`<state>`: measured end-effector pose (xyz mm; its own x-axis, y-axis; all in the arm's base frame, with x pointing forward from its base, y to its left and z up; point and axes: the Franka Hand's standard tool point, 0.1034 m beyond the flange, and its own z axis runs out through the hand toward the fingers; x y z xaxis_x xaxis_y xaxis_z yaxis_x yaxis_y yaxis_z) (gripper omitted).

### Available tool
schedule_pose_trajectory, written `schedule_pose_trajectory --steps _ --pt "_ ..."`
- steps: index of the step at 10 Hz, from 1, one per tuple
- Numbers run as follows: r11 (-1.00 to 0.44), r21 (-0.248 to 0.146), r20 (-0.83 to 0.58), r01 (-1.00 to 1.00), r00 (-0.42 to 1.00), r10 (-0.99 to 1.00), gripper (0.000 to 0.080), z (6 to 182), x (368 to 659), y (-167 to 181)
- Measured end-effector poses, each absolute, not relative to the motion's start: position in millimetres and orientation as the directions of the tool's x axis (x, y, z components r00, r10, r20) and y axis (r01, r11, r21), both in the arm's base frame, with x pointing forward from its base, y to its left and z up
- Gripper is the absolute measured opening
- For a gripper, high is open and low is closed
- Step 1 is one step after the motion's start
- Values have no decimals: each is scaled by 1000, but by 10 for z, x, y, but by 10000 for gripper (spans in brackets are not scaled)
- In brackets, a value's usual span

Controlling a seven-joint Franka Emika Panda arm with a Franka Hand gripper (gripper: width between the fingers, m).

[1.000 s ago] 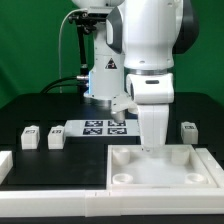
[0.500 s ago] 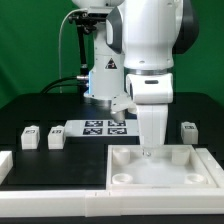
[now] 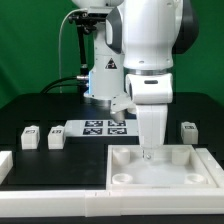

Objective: Assemble one leg

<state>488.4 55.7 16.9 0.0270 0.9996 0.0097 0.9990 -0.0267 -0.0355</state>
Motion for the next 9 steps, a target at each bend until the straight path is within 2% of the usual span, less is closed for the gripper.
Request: schedule_pose_trajectory --steps 3,6,9 --pt "-28 -36 10 999 28 1000 649 170 4881 554" --pt "-220 -14 1 975 220 976 649 395 4646 640" --pt "-290 -17 -1 957 290 957 649 389 4621 662"
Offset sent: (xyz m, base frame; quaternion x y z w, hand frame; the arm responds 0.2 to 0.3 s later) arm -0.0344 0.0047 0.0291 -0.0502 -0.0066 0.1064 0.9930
